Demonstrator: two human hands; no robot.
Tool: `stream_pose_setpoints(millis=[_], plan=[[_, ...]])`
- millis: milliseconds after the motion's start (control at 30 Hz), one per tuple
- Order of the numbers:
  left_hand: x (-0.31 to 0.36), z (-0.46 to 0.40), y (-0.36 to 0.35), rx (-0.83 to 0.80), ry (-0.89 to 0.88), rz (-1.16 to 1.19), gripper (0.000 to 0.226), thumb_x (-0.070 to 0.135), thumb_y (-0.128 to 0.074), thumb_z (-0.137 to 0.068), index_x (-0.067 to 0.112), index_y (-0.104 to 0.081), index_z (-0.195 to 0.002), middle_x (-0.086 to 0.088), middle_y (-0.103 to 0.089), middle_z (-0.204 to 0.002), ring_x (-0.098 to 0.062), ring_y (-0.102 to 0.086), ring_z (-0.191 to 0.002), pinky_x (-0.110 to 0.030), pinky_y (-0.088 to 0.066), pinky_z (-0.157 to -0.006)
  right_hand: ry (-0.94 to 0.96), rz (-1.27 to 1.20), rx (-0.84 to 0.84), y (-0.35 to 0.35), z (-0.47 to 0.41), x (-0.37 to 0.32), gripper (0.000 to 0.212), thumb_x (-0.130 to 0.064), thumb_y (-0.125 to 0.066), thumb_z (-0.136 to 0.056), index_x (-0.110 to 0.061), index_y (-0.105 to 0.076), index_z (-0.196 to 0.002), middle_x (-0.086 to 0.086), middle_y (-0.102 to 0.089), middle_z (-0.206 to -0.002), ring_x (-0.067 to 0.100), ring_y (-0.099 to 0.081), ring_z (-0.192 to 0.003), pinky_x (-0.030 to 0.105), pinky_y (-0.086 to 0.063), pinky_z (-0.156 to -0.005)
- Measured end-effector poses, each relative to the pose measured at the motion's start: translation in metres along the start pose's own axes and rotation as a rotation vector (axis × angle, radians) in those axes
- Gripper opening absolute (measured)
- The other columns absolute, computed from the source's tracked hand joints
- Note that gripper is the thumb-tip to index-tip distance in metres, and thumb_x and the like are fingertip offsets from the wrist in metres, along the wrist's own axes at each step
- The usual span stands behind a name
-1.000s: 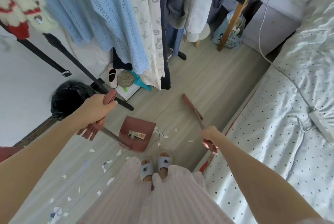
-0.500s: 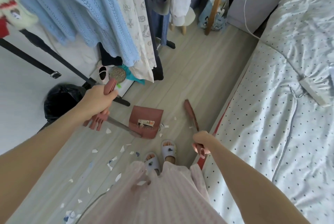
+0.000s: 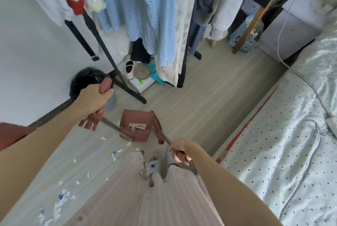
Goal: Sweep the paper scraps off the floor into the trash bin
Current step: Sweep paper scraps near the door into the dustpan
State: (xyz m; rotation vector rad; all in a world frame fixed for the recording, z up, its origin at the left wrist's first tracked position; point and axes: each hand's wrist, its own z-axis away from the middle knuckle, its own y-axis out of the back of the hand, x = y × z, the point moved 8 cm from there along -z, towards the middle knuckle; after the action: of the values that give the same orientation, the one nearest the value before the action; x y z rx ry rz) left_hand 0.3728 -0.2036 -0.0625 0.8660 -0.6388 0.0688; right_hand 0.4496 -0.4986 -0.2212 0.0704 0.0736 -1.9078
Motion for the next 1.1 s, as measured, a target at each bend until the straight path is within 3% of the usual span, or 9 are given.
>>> stream_pose_setpoints(millis=[100,167,333,467,567,733,867,1000,1100], plan=[[-0.029,0.011,0.018,0.038,0.072,0.046,0.035,0.023,-0.045,-0.099,0.008,-0.041,-0.067,-0.009,-0.044,-0.044,-0.024,-0.05,-0.04,-0.029,-0.045,-0.051,0.016,0.029,0.026,-0.006,-0.01,-0.021,0.039,-0.006,-0.025,-0.095,-0.013,-0.033,-0.058,0.0,-0.032,-0.025,0.008,-0.03,-0.019,0.017,-0.024,-0.039],[-0.047,0.017,0.028,0.059,0.125,0.099,0.034,0.023,-0.046,-0.099,0.008,-0.041,-0.068,-0.006,-0.043,-0.042,-0.024,-0.047,-0.041,-0.03,-0.049,-0.053,0.046,0.006,0.035,-0.001,-0.01,-0.039,0.045,-0.008,-0.025,-0.095,-0.012,-0.034,-0.052,0.0,-0.029,-0.026,0.009,-0.03,-0.017,0.013,-0.024,-0.029],[-0.085,0.036,0.059,0.176,0.235,0.149,0.032,0.022,-0.048,-0.098,0.007,-0.043,-0.071,-0.005,-0.045,-0.044,-0.019,-0.046,-0.035,-0.018,-0.045,-0.035,0.095,-0.031,0.071,0.017,0.003,-0.083,0.038,-0.01,-0.025,-0.101,-0.009,-0.032,-0.063,0.002,-0.034,-0.023,0.008,-0.035,-0.014,0.01,-0.026,-0.021],[-0.107,0.051,0.069,0.232,0.301,0.167,0.035,0.025,-0.047,-0.097,0.008,-0.044,-0.067,-0.005,-0.048,-0.046,-0.015,-0.048,-0.031,-0.03,-0.053,-0.052,0.085,0.079,0.109,0.02,0.011,-0.105,0.035,-0.011,-0.022,-0.1,-0.009,-0.033,-0.066,0.003,-0.037,-0.024,0.008,-0.033,-0.014,0.008,-0.025,-0.023],[-0.126,0.065,0.07,0.291,0.377,0.229,0.033,0.024,-0.048,-0.098,0.009,-0.042,-0.069,-0.006,-0.048,-0.051,-0.011,-0.045,-0.027,-0.024,-0.048,-0.042,0.092,0.139,0.116,0.018,0.012,-0.12,0.035,-0.009,-0.021,-0.101,-0.009,-0.033,-0.068,0.006,-0.039,-0.024,0.008,-0.031,-0.012,0.008,-0.02,-0.02],[-0.145,0.093,0.07,0.405,0.501,0.265,0.033,0.025,-0.048,-0.098,0.008,-0.045,-0.069,-0.008,-0.051,-0.055,-0.022,-0.054,-0.041,-0.012,-0.038,-0.031,0.096,0.147,0.114,0.004,0.001,-0.128,0.025,-0.003,-0.022,-0.1,-0.009,-0.035,-0.079,0.009,-0.042,-0.058,0.008,-0.038,-0.022,0.006,-0.026,-0.025],[-0.161,0.114,0.06,0.472,0.592,0.312,0.03,0.027,-0.049,-0.097,0.007,-0.048,-0.075,-0.008,-0.053,-0.059,-0.01,-0.052,-0.029,-0.019,-0.046,-0.038,0.11,0.233,-0.002,-0.027,-0.007,-0.134,0.037,0.002,-0.015,-0.096,-0.009,-0.036,-0.068,0.002,-0.039,-0.035,0.006,-0.029,-0.017,0.006,-0.025,-0.026],[-0.175,0.142,0.051,0.555,0.652,0.338,0.031,0.028,-0.048,-0.097,0.007,-0.048,-0.074,-0.009,-0.055,-0.061,-0.019,-0.059,-0.044,-0.011,-0.04,-0.034,0.114,0.407,-0.081,-0.065,-0.006,-0.133,0.036,-0.001,-0.017,-0.098,-0.008,-0.04,-0.072,-0.001,-0.037,-0.027,0.006,-0.029,-0.018,0.008,-0.026,-0.028],[-0.192,0.162,0.047,0.604,0.714,0.379,0.031,0.028,-0.048,-0.097,0.009,-0.045,-0.072,-0.007,-0.054,-0.059,-0.015,-0.058,-0.041,-0.011,-0.041,-0.034,0.114,0.541,-0.134,-0.092,-0.007,-0.135,0.038,-0.004,-0.017,-0.1,-0.01,-0.039,-0.07,-0.001,-0.036,-0.025,0.007,-0.03,-0.018,0.007,-0.023,-0.029]])
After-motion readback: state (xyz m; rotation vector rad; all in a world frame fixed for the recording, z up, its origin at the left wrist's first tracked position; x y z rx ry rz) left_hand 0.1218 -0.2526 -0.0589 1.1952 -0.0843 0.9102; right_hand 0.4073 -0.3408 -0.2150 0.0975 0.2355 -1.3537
